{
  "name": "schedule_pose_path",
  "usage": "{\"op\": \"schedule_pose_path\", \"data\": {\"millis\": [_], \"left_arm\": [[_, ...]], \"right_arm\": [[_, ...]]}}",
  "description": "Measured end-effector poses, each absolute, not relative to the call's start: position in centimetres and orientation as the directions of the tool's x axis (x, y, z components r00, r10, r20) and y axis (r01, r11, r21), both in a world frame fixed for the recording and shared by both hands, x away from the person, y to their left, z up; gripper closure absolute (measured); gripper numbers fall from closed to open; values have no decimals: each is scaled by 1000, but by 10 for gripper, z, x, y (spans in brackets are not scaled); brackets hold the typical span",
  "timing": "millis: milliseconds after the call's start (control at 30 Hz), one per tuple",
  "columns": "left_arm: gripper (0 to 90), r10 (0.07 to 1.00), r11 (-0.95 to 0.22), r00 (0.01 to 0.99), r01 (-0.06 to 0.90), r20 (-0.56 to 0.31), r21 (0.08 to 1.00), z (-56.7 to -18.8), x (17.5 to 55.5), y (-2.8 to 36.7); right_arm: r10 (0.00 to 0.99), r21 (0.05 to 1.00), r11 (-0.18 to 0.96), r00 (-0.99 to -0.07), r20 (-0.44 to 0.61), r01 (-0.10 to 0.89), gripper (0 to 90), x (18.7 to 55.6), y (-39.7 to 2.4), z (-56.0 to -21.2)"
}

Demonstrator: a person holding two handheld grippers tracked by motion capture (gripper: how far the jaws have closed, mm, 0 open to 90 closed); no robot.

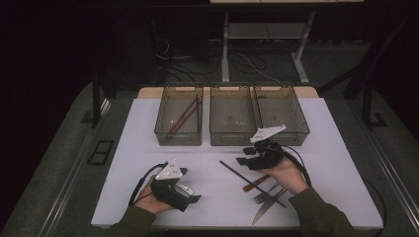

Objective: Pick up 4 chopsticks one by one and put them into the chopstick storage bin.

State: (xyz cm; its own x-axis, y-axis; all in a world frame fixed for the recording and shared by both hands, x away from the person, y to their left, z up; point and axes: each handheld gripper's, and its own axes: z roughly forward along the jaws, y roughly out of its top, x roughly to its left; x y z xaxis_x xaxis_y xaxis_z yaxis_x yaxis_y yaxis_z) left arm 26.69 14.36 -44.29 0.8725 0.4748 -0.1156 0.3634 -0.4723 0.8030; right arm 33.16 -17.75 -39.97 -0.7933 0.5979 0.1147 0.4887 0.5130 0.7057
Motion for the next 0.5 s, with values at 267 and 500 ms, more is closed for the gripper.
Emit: {"op": "schedule_pose_path", "data": {"millis": [267, 500], "left_arm": [[0, 473, -477, 873, 363, -114, 800, -443, 267, 144], [0, 474, -481, 874, 360, -108, 799, -443, 266, 143]], "right_arm": [[591, 668, 540, -796, 132, 512, 635, 310, -186, -414], [584, 639, 565, -800, 135, 521, 693, 297, -190, -425]]}}
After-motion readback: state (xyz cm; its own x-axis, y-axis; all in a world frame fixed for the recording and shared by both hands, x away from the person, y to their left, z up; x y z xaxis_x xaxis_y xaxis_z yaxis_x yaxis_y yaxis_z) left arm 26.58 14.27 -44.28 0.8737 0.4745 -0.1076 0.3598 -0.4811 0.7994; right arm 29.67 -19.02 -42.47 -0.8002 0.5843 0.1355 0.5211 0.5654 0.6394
